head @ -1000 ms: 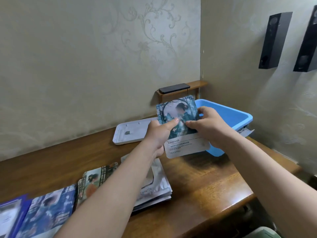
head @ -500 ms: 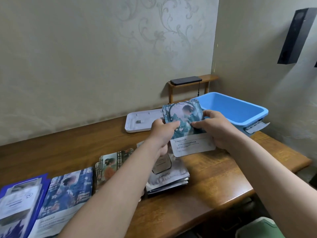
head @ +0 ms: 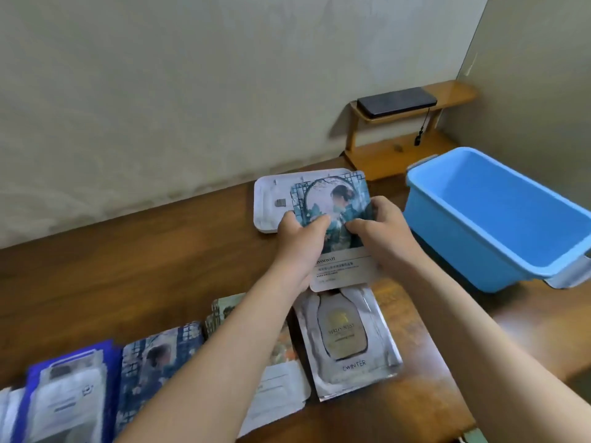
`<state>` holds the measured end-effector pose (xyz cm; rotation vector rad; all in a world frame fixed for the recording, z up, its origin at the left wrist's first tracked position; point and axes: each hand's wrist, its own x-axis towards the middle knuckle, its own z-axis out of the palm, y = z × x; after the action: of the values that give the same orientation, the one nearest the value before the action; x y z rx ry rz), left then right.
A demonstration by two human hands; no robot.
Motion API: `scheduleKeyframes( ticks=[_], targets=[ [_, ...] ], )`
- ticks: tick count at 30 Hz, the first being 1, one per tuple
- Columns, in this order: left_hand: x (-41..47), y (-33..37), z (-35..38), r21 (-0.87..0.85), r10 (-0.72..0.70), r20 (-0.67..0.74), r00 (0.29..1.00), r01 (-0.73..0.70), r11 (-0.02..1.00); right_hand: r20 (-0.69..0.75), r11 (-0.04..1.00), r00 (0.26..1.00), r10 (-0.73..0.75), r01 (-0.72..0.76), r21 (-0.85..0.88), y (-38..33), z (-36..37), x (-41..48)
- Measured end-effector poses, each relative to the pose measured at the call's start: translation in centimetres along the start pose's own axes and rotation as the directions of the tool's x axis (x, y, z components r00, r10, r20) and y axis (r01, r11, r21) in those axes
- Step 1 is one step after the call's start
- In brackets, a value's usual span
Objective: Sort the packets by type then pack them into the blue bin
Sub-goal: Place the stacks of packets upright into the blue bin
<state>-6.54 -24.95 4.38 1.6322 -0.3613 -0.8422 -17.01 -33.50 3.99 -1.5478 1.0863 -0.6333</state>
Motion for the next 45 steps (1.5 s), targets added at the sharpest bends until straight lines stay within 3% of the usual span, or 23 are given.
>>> scheduleKeyframes(
  ticks=[6,10,22,28,31,35,39,42,45],
  targets=[
    [-3.8,1.1,-1.4,-0.044,-0.213,-0.026,0.977,0.212,0.976,0.131,0.99,0.981,0.14,-0.135,-0.044,-2.6,-0.8,-3.7],
    [-6.0,2.2,-0.5,-0.04,-0.312,-0.019,0.95,0.311,0.95,0.126,0.974,0.971,0.203,-0.187,-0.13,-4.0,-2.8,-5.4],
    [-5.2,10.4,8.5,0.081,-0.112,0.175,0.978,0.099,0.992,-0.13,0.987,0.981,0.142,-0.151,-0.06,-9.1,-13.0,-3.4],
    [-4.4,10.6,14.8,0.068,-0.252,0.337,0.907,0.244,0.967,-0.204,0.977,0.972,0.116,-0.148,-0.154,-8.8,-21.2,-0.4],
    [-3.4,10.2,16.7,0.044,-0.3,0.319,0.899,0.302,0.952,-0.227,0.951,0.973,0.048,-0.114,-0.287,-8.0,-24.3,1.8],
    [-1.6,9.0,18.0,0.123,-0.301,0.212,0.93,0.28,0.952,-0.161,0.824,0.986,0.035,-0.12,-0.554,-6.6,-25.7,4.6],
    [-0.1,7.7,18.4,0.244,-0.337,0.074,0.939,0.31,0.919,-0.024,0.543,0.997,0.069,-0.057,-0.838,-4.2,-23.2,5.5],
    [0.2,6.7,18.5,0.288,-0.379,0.037,0.925,0.353,0.89,0.089,0.372,0.991,0.096,0.047,-0.927,-2.3,-20.7,5.3],
    [0.4,6.2,18.6,0.277,-0.399,0.038,0.916,0.374,0.885,0.09,0.35,0.984,0.153,0.032,-0.936,-0.5,-19.9,6.0]
  ],
)
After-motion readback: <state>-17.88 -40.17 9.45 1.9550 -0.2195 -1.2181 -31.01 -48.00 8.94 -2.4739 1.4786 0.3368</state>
